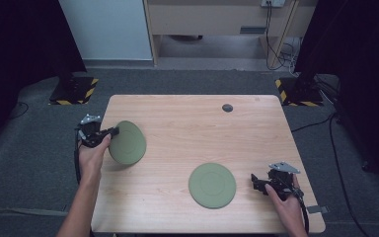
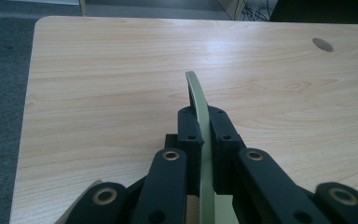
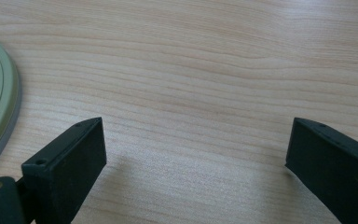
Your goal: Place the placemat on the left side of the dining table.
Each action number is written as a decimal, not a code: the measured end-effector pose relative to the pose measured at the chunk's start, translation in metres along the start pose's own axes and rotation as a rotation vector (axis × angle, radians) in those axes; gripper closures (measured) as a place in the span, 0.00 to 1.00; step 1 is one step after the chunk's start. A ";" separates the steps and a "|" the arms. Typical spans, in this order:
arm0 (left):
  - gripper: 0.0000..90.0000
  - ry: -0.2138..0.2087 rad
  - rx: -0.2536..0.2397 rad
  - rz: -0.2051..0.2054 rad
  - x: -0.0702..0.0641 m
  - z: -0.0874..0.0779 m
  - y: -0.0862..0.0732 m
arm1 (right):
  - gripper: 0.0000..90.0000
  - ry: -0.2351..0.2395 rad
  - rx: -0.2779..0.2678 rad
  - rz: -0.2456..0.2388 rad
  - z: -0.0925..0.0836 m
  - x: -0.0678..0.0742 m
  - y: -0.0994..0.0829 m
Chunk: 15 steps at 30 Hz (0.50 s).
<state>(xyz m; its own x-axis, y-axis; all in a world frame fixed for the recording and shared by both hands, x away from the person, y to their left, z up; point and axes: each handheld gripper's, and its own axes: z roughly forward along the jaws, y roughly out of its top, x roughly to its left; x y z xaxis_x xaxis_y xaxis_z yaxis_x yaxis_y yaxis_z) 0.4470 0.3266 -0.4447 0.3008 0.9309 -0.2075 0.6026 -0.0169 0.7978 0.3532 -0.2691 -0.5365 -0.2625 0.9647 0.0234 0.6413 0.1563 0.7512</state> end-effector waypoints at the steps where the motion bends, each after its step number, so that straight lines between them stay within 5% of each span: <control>1: 0.94 0.004 0.001 0.001 0.000 0.000 0.000 | 0.06 0.000 0.001 -0.001 0.000 0.000 0.000; 15: 0.94 0.042 0.024 0.005 0.011 0.007 -0.013 | 0.06 0.001 0.008 0.002 0.000 -0.001 0.000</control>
<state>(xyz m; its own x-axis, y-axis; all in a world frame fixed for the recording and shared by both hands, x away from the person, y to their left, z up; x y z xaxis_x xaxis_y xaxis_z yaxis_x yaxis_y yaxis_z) 0.4481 0.3346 -0.4612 0.2729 0.9453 -0.1790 0.6190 -0.0301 0.7848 0.3538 -0.2701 -0.5368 -0.2620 0.9647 0.0252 0.6476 0.1564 0.7458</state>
